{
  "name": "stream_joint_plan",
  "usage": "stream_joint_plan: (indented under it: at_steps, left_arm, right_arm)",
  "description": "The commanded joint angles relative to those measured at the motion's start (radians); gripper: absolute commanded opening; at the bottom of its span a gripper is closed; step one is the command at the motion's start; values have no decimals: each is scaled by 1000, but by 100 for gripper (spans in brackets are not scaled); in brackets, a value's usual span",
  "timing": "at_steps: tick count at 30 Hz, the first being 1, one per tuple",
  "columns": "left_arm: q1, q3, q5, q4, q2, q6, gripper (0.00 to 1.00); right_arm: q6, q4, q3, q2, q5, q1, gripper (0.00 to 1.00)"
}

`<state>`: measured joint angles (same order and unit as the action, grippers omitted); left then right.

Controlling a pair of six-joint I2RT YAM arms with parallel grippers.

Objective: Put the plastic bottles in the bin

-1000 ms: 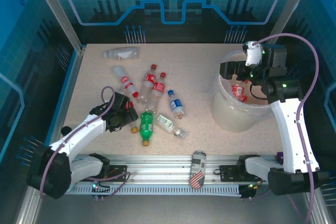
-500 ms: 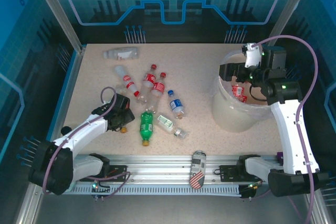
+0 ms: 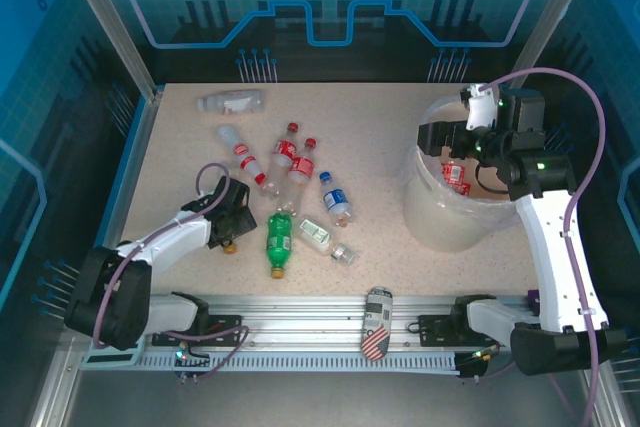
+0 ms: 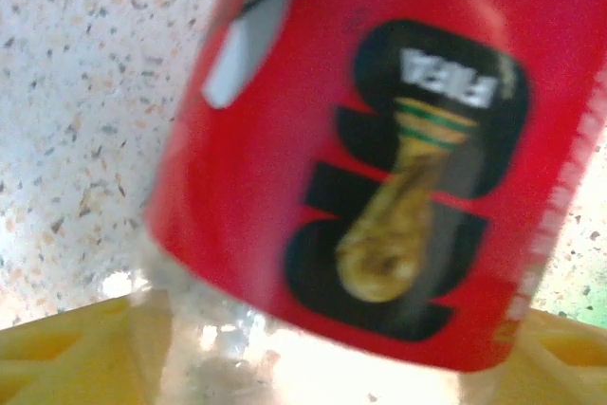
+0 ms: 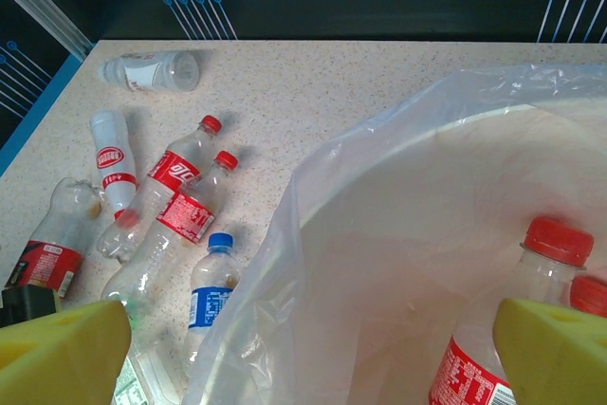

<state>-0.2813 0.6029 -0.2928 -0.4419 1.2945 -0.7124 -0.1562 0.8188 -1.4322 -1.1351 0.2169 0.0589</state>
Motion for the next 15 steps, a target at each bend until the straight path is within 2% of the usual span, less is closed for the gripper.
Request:
stream_joint_plan:
  at_steps: [1, 9, 15]
  left_arm:
    - [8, -2, -23, 29, 6, 29, 70]
    - [7, 57, -22, -69, -100, 34, 65]
    - [5, 69, -6, -139, -259, 37, 64]
  right_arm:
    - [-1, 18, 0, 26, -11, 14, 98]
    - [20, -4, -11, 54, -34, 14, 98]
    - [-18, -26, -107, 24, 56, 36, 97]
